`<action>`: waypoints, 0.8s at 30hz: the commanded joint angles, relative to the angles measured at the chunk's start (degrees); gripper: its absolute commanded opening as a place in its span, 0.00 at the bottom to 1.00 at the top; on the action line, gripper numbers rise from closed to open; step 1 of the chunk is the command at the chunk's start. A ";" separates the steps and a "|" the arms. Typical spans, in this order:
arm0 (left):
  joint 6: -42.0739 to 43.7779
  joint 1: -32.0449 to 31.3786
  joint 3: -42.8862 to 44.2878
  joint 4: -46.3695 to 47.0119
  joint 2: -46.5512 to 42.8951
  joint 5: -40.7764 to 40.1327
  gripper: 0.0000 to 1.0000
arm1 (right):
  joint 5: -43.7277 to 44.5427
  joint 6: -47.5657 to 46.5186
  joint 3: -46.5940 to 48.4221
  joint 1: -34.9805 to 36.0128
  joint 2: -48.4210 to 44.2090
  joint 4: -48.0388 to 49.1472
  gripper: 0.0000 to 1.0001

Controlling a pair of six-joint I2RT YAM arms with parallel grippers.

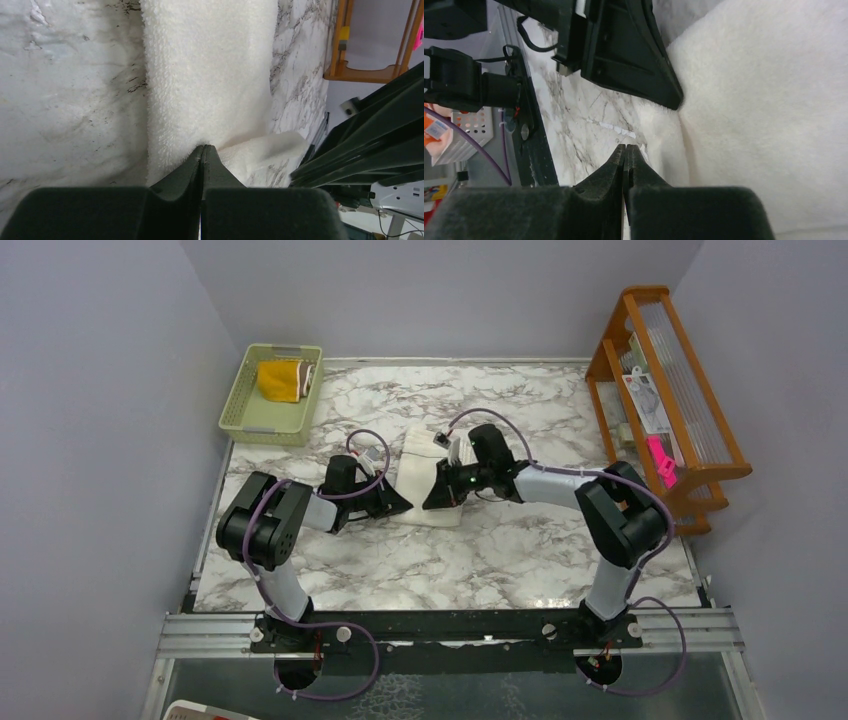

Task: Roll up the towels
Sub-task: Roll the towel at the center of the board.

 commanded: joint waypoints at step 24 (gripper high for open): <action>6.18 0.91 0.38 -7.21 2.92 -5.44 0.00 | 8.33 -1.79 -12.16 -2.40 1.11 2.58 0.12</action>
